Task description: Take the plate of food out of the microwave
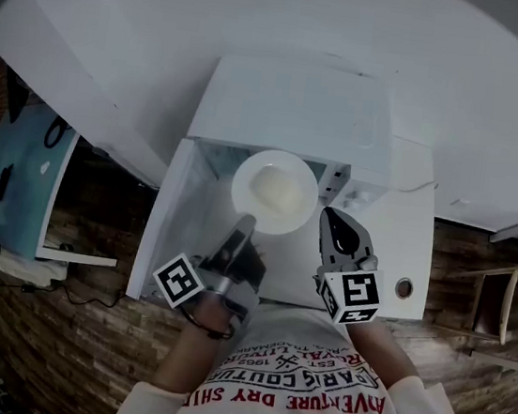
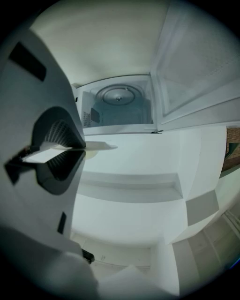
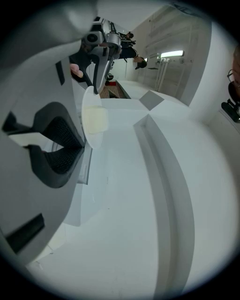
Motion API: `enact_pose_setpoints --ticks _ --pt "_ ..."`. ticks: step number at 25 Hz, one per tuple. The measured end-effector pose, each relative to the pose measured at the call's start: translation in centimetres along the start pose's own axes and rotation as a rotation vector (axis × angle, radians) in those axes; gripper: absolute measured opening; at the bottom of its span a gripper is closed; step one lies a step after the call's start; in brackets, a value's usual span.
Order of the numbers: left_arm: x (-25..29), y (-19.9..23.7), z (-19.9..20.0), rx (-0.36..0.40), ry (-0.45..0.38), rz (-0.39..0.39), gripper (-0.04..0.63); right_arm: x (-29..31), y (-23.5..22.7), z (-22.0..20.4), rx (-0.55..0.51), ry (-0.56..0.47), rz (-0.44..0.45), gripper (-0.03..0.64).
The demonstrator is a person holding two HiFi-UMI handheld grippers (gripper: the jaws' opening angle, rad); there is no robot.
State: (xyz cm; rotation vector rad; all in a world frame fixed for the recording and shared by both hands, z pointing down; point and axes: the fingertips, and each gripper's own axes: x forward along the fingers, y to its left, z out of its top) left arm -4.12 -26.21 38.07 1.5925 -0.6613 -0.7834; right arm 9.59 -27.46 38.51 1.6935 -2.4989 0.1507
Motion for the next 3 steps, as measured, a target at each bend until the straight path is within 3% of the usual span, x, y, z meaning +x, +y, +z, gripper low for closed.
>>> enact_pose_setpoints --ticks 3 --pt "-0.03 0.01 -0.09 0.0 0.004 -0.001 0.02 -0.01 0.15 -0.12 -0.001 0.004 0.002 0.011"
